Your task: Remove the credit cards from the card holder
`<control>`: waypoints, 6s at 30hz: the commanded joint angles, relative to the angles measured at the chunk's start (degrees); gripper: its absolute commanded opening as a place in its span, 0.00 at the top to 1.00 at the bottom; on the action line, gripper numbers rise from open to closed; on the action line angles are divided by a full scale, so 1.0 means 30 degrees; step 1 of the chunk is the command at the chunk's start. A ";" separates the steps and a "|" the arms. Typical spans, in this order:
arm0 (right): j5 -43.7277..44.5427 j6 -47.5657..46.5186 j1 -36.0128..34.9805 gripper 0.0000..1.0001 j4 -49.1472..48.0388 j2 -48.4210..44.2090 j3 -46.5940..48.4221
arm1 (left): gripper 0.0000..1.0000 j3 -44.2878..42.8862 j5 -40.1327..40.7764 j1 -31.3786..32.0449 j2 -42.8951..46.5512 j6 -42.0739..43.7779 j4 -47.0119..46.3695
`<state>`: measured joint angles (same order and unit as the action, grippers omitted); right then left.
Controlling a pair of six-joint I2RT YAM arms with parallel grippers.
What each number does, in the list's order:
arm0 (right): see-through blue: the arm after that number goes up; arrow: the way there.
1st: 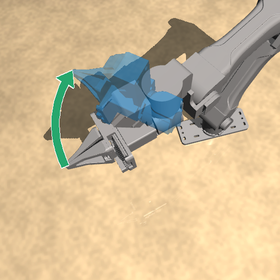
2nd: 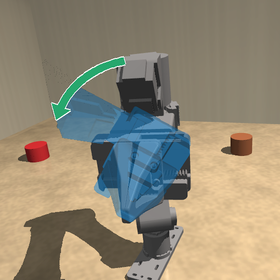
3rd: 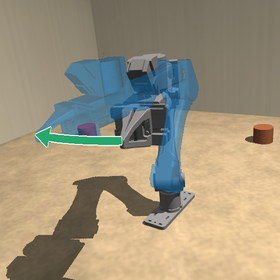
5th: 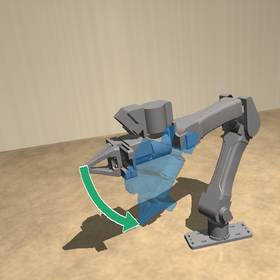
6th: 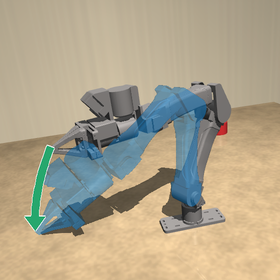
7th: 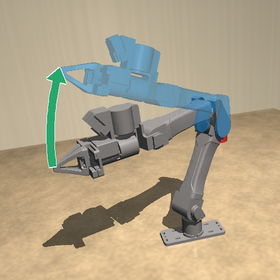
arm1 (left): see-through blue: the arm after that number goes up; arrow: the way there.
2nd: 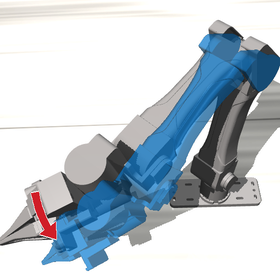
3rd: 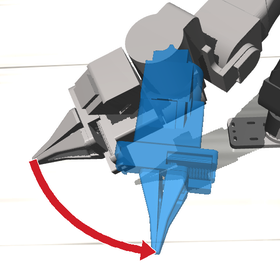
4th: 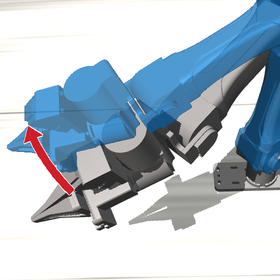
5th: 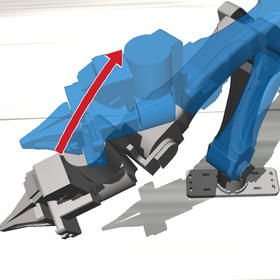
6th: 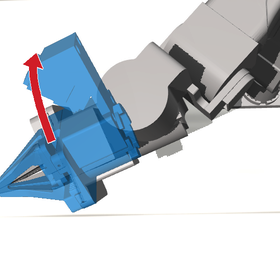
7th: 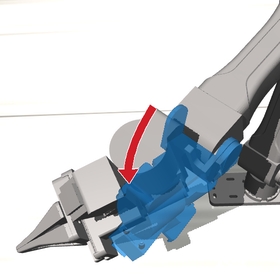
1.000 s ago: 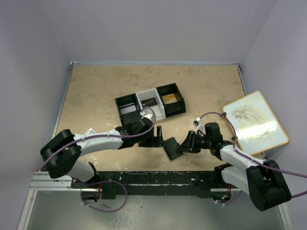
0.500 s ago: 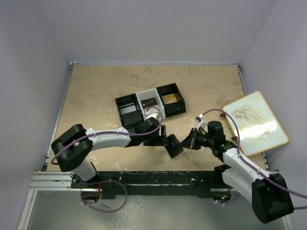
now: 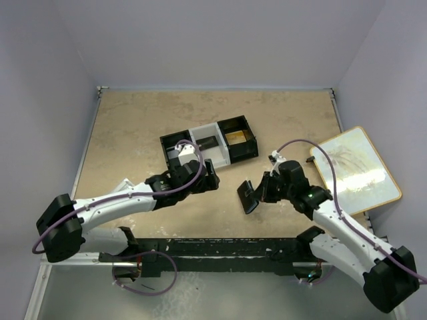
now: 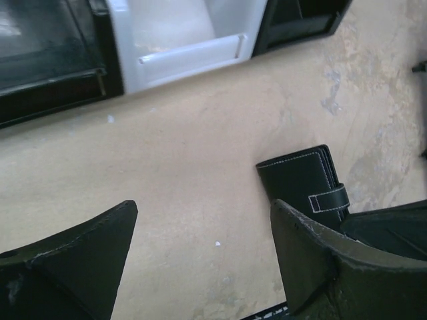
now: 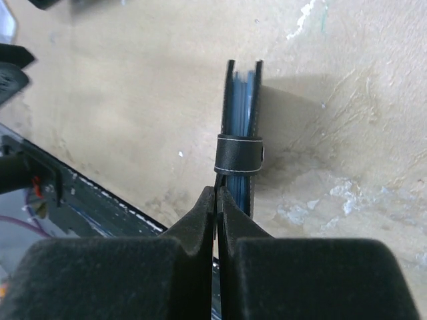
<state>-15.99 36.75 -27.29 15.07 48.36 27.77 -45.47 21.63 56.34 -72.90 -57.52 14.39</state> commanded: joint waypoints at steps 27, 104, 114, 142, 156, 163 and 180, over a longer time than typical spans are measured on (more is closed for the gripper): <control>0.9035 0.3080 -1.4004 0.88 -0.1022 1.3497 0.9792 | 0.08 0.2612 0.6661 -0.3123 0.7460 -0.4927 0.7658; 0.9489 -0.5351 0.2515 0.71 -0.0329 1.4024 1.2817 | 0.04 0.1397 -0.0080 -0.4294 0.1654 -0.0373 0.2250; 0.4067 -0.4080 0.2431 0.58 -0.2226 0.8937 1.0045 | 0.01 0.2442 -0.2683 -0.4291 0.1881 0.0185 0.0302; -0.1002 0.5202 -0.2213 0.56 -1.0045 0.4068 -0.3322 | 0.36 -0.3699 0.0158 0.2433 -0.5779 -0.0364 0.6471; -0.1646 0.5174 -0.2565 0.56 -1.0913 0.4520 -0.3719 | 0.56 -0.3912 0.0631 0.3116 -0.7356 -0.0567 0.6575; -0.2086 0.4884 -0.3633 0.55 -1.1954 0.5984 -0.3235 | 0.82 -0.3205 0.0533 0.3330 -0.7018 -0.0693 0.5926; 0.0305 0.3455 -0.5805 0.50 -0.9353 0.9830 0.0227 | 0.71 -0.1227 0.2436 0.3398 -0.3434 -0.1660 0.5305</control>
<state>-18.26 49.67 -44.27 -15.70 77.38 24.99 -50.37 25.15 66.15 -87.44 -59.88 29.87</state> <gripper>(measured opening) 0.497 0.269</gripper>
